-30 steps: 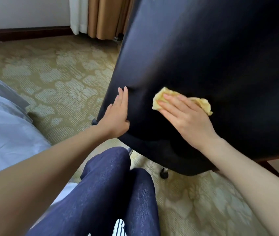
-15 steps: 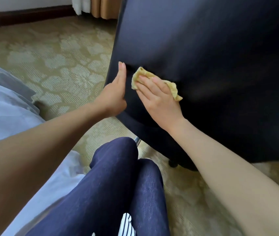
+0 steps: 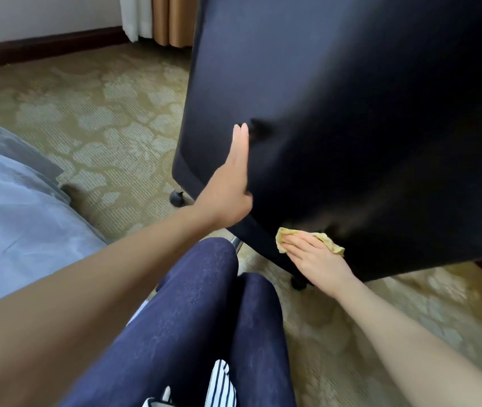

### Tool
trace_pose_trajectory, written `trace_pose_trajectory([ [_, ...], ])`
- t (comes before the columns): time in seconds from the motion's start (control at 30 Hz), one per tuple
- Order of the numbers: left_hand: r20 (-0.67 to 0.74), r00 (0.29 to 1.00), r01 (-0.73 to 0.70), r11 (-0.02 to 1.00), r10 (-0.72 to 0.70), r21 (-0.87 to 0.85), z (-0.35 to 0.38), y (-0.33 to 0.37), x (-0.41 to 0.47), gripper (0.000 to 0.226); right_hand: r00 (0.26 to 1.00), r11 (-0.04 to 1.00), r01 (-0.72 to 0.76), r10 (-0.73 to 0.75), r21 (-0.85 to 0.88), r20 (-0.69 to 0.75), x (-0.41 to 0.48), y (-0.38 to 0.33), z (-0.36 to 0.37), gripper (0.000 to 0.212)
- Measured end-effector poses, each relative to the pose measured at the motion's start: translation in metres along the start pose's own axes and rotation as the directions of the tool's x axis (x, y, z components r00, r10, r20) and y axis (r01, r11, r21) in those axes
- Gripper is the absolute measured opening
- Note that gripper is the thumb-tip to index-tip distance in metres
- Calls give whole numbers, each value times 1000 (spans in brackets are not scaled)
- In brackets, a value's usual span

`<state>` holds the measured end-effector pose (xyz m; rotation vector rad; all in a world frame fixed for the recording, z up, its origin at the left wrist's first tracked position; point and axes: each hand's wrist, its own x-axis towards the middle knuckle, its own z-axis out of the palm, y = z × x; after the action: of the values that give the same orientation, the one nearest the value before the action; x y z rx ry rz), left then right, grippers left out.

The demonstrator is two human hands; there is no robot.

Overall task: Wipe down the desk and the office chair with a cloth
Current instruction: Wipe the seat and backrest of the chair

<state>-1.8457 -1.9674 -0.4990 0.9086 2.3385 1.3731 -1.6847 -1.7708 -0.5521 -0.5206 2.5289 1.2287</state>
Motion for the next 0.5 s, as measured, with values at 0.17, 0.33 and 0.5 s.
trace_pose_trajectory([
  [0.17,83,996,-23,999,20,27,19,15,-9,106,995,999,-33,36,-34,91,-45,24,-2,51],
  [0.33,99,995,15,999,-20,48,21,15,-2,111,954,987,-122,146,107,-263,-52,64,-41,54],
  [0.5,118,993,-30,988,12,152,19,13,2,109,874,977,-140,199,163,-444,-36,90,-84,37],
])
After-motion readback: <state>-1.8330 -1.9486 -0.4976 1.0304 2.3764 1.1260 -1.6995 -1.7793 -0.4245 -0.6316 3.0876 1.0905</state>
